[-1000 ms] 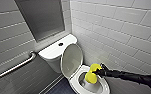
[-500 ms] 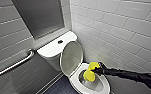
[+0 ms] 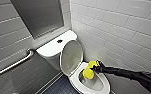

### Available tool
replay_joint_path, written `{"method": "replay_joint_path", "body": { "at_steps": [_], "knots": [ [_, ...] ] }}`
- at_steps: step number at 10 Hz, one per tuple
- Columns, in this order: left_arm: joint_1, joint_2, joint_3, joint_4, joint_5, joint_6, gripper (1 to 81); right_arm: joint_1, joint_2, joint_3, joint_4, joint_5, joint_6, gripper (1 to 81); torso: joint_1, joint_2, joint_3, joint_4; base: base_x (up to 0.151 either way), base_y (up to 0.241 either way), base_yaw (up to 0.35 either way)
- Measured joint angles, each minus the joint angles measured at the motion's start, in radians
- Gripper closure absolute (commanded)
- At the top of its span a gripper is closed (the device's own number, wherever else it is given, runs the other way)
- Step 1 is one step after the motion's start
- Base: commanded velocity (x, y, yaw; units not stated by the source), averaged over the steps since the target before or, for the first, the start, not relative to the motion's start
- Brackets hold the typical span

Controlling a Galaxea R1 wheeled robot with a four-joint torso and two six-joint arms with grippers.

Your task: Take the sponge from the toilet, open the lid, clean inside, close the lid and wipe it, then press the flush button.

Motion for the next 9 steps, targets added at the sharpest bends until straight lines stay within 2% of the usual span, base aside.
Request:
{"method": "replay_joint_path", "body": {
  "at_steps": [2,5,7,9],
  "knots": [
    [0.0,0.0,0.0,0.0,0.0,-0.002,1.0,0.014,0.047,-0.066,0.0,-0.001,0.007,81.1,0.0,0.0,-0.001,0.0,0.0,0.0,0.0],
    [0.0,0.005,-0.002,0.0,0.0,-0.002,1.0,0.033,0.055,-0.072,0.0,0.007,0.011,81.1,0.0,0.0,-0.047,0.0,0.0,0.0,0.0],
    [-0.002,0.005,-0.002,0.0,-0.001,-0.002,1.0,0.033,0.067,-0.086,0.0,0.016,0.015,81.1,0.001,0.001,-0.056,0.0,0.0,0.0,0.0],
    [-0.001,0.006,-0.002,0.0,-0.001,-0.002,1.0,0.033,0.11,-0.134,0.001,0.038,0.063,81.1,0.001,0.001,-0.056,0.0,0.0,0.0,0.0]
  ]
}}
